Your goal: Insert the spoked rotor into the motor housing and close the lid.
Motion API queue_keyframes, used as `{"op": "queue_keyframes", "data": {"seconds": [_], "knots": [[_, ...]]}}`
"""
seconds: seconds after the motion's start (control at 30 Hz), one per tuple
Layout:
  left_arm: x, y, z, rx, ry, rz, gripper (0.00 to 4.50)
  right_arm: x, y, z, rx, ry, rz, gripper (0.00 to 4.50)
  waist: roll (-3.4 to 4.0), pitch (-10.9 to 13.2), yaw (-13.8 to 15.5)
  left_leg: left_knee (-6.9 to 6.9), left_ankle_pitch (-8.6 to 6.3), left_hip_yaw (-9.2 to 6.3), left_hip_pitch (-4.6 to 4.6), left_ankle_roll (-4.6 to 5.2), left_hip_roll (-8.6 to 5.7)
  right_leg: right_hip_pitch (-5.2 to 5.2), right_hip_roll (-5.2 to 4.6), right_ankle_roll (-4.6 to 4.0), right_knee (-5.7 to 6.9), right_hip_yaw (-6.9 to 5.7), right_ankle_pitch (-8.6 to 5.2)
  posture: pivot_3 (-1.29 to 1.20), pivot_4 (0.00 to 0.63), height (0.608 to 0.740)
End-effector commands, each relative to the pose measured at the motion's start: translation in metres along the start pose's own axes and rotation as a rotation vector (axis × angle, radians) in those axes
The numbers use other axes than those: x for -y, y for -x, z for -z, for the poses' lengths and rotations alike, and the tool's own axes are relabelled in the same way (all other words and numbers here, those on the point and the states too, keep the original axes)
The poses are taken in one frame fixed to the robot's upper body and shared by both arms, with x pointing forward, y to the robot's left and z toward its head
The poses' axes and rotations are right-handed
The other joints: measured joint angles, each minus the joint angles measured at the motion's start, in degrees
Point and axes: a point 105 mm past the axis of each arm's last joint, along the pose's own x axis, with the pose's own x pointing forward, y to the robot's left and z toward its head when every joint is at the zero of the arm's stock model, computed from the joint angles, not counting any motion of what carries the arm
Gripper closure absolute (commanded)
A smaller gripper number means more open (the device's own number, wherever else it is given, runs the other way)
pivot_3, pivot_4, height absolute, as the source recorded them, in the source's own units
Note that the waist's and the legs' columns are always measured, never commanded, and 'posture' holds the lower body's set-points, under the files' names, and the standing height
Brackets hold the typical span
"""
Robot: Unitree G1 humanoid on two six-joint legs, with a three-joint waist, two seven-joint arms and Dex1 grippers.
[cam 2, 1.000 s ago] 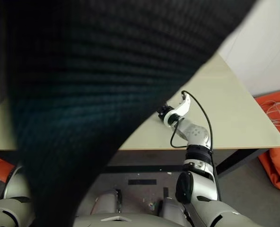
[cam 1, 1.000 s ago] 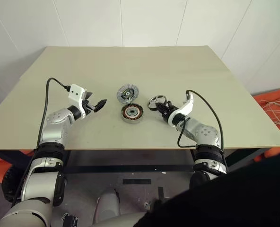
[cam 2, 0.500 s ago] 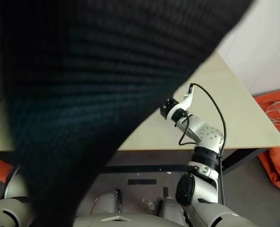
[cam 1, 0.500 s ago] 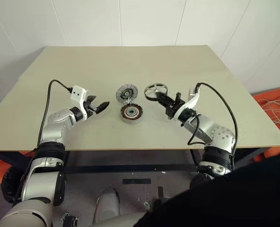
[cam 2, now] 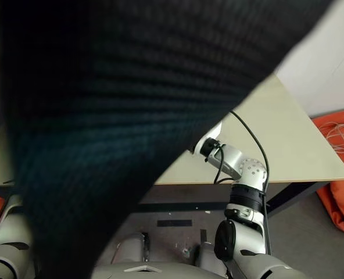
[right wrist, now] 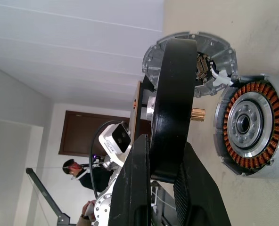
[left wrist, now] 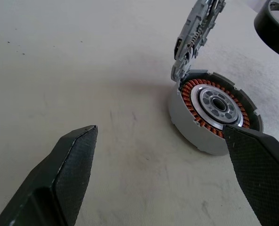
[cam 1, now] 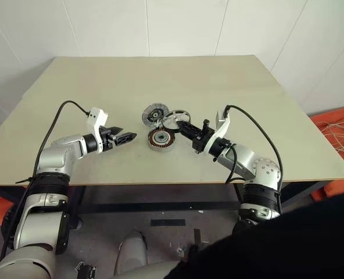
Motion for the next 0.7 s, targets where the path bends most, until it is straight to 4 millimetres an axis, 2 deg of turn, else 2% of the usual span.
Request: {"op": "queue_keyframes", "data": {"seconds": [0.03,0.2,0.37,0.7], "knots": [[0.002,0.006,-0.015,0.025,-0.062,0.002,0.00,-0.014,-0.017,0.005,-0.025,0.006,-0.057,4.17,0.00,0.0,-0.1,0.00,0.00,0.00,0.00,0.00,0.00,0.00,0.00,0.00,0.00,0.00,0.00,0.00,0.000,0.740],[0.003,0.008,-0.016,0.027,-0.068,0.009,0.00,-0.015,-0.037,0.014,-0.056,-0.023,-0.070,4.17,0.00,0.0,-0.1,0.00,0.03,-0.01,-0.02,-0.05,0.00,-0.03,0.00,0.00,0.02,-0.01,0.00,0.00,0.000,0.740],[0.005,0.009,-0.014,0.024,-0.075,0.013,0.00,-0.006,-0.049,0.019,-0.068,-0.047,-0.060,4.17,0.00,0.0,0.0,0.00,0.03,-0.03,-0.08,-0.05,-0.01,-0.04,0.00,0.00,0.00,-0.04,0.00,0.00,0.000,0.740],[0.002,0.014,-0.014,0.022,-0.090,-0.007,0.00,0.019,-0.046,0.013,-0.036,-0.036,0.004,4.17,-0.01,0.0,0.0,0.06,0.05,-0.03,-0.12,-0.08,0.00,-0.04,0.00,0.00,0.05,-0.07,0.01,0.00,0.000,0.740]]}}
